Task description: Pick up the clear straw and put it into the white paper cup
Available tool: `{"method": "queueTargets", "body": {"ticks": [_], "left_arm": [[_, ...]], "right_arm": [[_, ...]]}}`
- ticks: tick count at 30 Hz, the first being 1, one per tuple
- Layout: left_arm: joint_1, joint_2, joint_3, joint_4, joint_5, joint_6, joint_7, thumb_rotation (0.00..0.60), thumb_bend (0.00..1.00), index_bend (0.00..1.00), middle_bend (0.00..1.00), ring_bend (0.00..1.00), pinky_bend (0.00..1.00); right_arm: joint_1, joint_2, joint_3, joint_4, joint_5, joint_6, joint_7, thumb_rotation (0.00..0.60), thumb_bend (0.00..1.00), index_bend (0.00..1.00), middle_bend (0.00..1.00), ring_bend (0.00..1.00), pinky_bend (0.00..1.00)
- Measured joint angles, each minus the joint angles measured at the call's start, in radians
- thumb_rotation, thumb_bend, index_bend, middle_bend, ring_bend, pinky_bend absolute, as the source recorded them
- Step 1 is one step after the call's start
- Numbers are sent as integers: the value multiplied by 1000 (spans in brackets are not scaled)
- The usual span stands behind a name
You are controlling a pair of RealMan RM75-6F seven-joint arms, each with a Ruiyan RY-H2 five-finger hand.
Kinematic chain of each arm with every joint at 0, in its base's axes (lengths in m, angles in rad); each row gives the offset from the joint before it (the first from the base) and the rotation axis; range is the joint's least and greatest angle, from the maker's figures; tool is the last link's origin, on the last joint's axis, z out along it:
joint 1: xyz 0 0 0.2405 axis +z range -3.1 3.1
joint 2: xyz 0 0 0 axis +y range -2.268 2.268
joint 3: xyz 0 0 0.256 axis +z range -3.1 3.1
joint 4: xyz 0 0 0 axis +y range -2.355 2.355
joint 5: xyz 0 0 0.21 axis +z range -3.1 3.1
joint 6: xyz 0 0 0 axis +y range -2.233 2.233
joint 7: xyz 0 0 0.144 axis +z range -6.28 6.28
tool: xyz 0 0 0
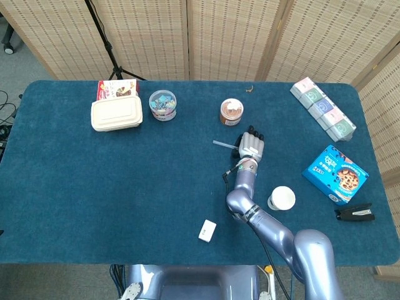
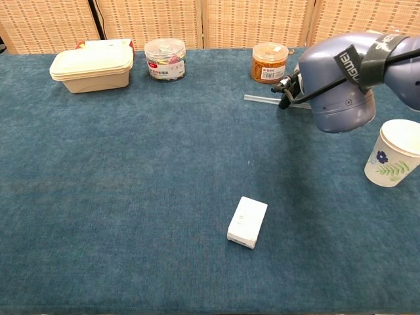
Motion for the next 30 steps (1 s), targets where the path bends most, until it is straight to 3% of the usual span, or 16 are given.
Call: {"method": "queueTargets", "body": {"ticks": [8, 17, 24, 30], "left_arm": [[-2, 0, 2, -2, 3, -3, 5, 600, 0, 0, 0, 0, 0], [-1, 2, 8, -1, 19, 0, -3, 600, 0, 0, 0, 0, 0], [5, 2, 14, 4, 35, 17, -10, 600, 0, 0, 0, 0, 0], [10, 1, 21, 4, 54, 31, -6, 600, 0, 0, 0, 0, 0]], "right_arm": [[-23, 34, 8, -84, -18, 12, 39, 600, 565, 571, 0, 0, 0], [-123, 164, 39, -390, -13, 31, 125, 600, 583, 587, 0, 0, 0], [-330, 358, 62, -766, -53, -46, 331, 600, 607, 592, 0, 0, 0], [-546, 504, 85, -961, -211, -196, 607, 600, 610, 594, 0, 0, 0]]}}
